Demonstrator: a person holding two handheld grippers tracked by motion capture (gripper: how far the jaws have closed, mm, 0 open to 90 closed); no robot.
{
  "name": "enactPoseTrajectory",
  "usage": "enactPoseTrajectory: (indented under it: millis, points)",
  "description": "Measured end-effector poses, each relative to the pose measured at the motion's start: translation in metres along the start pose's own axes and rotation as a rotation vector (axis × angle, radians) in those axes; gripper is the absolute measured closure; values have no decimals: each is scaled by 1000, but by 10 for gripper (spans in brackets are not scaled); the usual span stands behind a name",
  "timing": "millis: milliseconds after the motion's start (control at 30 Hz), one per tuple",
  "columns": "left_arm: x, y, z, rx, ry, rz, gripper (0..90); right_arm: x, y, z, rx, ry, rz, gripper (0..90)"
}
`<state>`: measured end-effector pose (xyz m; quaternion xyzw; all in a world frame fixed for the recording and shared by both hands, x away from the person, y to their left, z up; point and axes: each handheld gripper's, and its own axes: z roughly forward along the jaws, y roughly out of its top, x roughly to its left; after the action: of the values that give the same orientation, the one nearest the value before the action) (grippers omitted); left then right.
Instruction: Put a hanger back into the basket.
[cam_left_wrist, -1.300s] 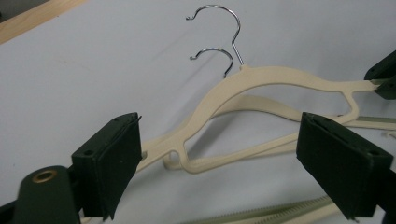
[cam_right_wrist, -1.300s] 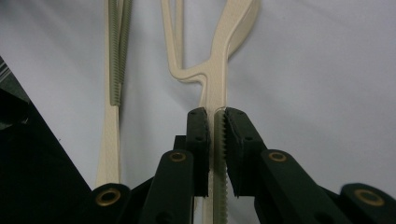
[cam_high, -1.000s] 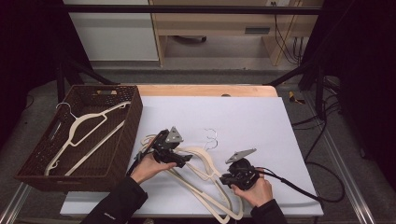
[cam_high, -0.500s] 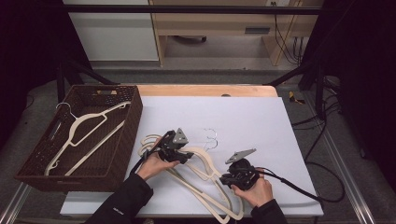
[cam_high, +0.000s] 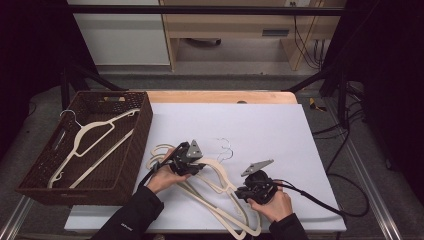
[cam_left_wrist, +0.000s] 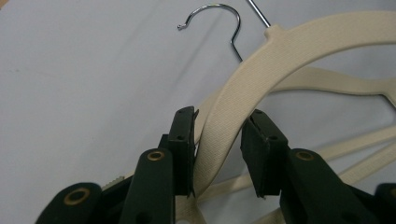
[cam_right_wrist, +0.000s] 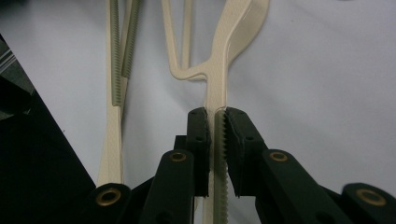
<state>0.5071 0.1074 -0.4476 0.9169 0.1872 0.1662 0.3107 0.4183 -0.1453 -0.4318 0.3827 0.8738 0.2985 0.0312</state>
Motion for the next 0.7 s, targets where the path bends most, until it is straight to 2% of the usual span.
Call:
enactPoseTrajectory:
  millis: [167,400,533,700]
  points:
    - [-7,0,-10,6,35,48,673,-1,-1,1,10,16,-15,799]
    - [-18,-3,-27,8,57,93,708,-1,-1,-5,-15,45,-15,787]
    - [-23,-5,-36,4,54,112,727,-2,-1,-9,-32,40,-25,776]
    - [-33,-10,-46,-16,63,123,740,-2,-1,-10,-54,73,-43,744]
